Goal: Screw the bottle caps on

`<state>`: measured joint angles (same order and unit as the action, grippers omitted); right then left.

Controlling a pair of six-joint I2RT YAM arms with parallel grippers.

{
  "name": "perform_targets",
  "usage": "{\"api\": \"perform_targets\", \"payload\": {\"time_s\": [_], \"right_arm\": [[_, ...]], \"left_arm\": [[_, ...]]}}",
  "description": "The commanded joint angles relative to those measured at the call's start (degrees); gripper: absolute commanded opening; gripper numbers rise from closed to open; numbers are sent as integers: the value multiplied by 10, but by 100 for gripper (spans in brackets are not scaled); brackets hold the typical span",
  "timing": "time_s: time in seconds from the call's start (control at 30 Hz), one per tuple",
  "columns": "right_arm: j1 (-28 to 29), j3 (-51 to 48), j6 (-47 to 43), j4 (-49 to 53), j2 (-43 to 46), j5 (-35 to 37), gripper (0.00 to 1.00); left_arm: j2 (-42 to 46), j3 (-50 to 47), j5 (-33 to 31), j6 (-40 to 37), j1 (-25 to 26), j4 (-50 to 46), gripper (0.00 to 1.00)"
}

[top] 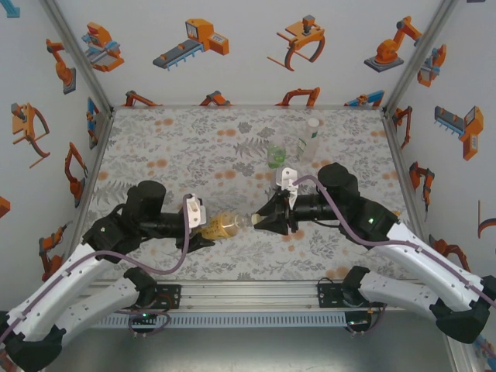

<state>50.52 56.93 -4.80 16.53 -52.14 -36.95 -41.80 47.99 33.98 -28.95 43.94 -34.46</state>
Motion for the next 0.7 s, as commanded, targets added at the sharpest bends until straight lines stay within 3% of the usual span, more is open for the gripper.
{"api": "perform_targets", "payload": {"time_s": [0.0, 0.67], "right_arm": [[6, 11, -14, -30, -7, -43, 8], [23, 21, -13, -51, -35, -26, 5]], "left_arm": [[-10, 21, -15, -17, 13, -3, 0], [-41, 36, -25, -21, 34, -2, 0]]}}
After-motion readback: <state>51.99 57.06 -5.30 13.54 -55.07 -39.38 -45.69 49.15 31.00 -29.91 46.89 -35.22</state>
